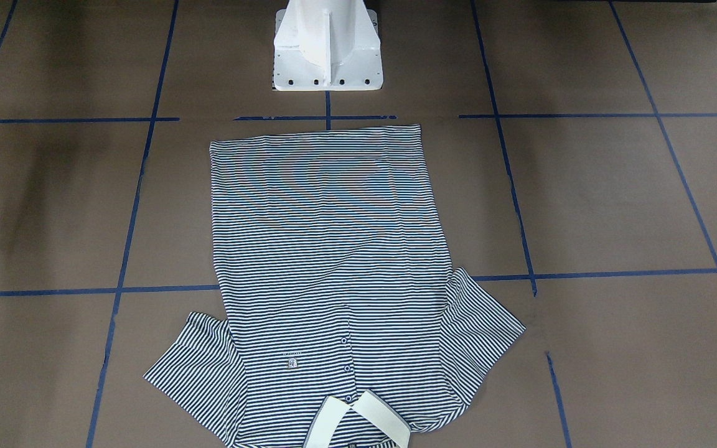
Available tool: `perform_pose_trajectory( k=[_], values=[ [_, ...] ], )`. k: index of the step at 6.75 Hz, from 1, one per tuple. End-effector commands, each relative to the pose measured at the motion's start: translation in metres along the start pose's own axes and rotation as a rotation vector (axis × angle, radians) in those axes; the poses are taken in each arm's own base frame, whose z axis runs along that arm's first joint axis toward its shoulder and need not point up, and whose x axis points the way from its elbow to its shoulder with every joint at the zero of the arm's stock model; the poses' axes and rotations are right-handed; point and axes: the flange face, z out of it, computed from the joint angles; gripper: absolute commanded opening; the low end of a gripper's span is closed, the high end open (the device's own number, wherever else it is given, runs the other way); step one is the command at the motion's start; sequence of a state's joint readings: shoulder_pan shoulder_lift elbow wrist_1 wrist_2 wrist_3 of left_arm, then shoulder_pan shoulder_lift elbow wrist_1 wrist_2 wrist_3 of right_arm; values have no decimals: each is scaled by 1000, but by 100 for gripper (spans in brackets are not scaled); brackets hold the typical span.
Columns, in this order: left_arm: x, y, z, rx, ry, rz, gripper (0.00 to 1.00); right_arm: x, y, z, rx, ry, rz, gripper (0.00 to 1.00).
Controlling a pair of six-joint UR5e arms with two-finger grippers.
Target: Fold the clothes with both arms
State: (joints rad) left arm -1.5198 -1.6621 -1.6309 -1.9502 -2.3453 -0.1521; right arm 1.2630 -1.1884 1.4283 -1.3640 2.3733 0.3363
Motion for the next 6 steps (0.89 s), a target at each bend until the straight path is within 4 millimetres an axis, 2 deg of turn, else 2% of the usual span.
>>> perform_pose_trajectory(
  k=[1, 2, 3, 4, 6],
  values=[
    [17, -35, -2, 41, 25, 25, 100, -123, -73, 86, 51, 49, -54, 100],
    [33, -42, 10, 28, 37, 55, 100, -154, -74, 119, 107, 27, -39, 100],
    [34, -42, 11, 27, 39, 53, 100, -180, -66, 145, 149, 18, 0, 100],
    [36, -44, 10, 29, 44, 52, 100, -192, -74, 168, 172, 58, -6, 99],
    [39, -45, 8, 34, 47, 56, 100, -202, -94, 177, 155, 76, 6, 99]
  ],
)
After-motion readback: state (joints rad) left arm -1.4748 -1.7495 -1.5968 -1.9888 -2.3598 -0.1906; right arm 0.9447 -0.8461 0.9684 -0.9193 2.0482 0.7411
